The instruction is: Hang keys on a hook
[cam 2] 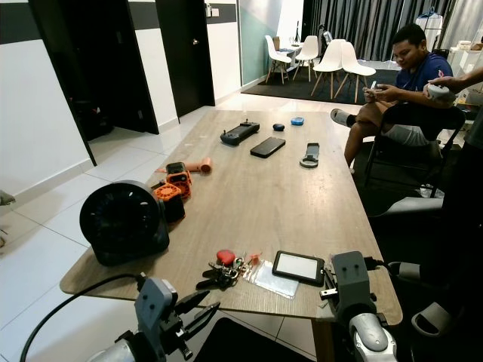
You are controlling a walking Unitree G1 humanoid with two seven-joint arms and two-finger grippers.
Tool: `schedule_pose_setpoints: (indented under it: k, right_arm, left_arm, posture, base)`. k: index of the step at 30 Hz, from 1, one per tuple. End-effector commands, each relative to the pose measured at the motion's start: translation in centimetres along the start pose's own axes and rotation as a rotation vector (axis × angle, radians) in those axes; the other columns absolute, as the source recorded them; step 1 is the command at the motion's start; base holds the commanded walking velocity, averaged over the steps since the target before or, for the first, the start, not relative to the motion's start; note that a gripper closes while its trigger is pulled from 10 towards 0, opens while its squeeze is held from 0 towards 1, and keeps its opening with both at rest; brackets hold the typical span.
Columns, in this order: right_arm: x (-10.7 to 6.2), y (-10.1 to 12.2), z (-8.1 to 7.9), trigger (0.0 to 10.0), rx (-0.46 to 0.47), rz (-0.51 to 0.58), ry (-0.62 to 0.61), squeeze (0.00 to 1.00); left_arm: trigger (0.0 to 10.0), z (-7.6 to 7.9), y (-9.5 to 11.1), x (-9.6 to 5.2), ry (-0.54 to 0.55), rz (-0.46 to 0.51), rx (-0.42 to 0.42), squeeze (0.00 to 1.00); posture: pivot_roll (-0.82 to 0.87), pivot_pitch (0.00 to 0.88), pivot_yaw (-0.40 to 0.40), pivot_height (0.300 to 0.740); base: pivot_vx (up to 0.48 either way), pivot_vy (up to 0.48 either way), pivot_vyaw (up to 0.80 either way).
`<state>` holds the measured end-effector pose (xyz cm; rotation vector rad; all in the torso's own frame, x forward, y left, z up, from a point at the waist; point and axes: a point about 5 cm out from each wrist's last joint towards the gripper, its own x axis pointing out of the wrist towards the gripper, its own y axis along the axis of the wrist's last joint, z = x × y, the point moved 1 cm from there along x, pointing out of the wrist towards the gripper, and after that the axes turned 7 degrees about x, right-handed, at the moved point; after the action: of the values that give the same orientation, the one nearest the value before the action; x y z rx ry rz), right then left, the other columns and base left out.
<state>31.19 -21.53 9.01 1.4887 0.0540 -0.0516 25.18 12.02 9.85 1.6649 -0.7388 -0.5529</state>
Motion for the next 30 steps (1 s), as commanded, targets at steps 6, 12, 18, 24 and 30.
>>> schedule_pose_setpoints:
  k: [6, 12, 18, 24, 30]
  right_arm:
    - [0.11, -0.06, -0.26, 10.0, 0.014, -0.007, -0.008, 0.00]
    - [0.24, 0.15, -0.57, 10.0, 0.023, 0.003, -0.002, 0.00]
    - [0.20, 0.09, -0.40, 10.0, 0.025, 0.002, -0.005, 0.00]
    - [0.17, 0.08, -0.24, 8.9, 0.022, 0.001, -0.006, 0.00]
    - [0.16, -0.05, -0.32, 5.5, 0.021, -0.007, 0.001, 0.00]
  left_arm:
    - [10.0, -0.05, -0.35, -0.47, -0.003, -0.029, 0.013, 0.00]
    - [10.0, -0.07, -0.37, -0.38, -0.006, -0.031, 0.014, 0.00]
    - [10.0, -0.14, -0.39, -0.31, -0.004, -0.033, 0.016, 0.00]
    - [10.0, -0.21, -0.40, -0.34, -0.003, -0.034, 0.017, 0.00]
    - [10.0, -0.27, -0.40, -0.34, -0.004, -0.037, 0.017, 0.00]
  posture:
    - [0.05, 0.067, 0.027, 0.740]
    - [0.04, 0.069, 0.027, 0.740]
    - [0.05, 0.069, 0.028, 0.740]
    - [0.04, 0.068, 0.028, 0.740]
    - [0.05, 0.068, 0.028, 0.740]
  base:
    - [0.000, 0.000, 0.00]
    - [0.000, 0.000, 0.00]
    - [0.000, 0.000, 0.00]
    - [0.000, 0.000, 0.00]
    - [0.000, 0.000, 0.00]
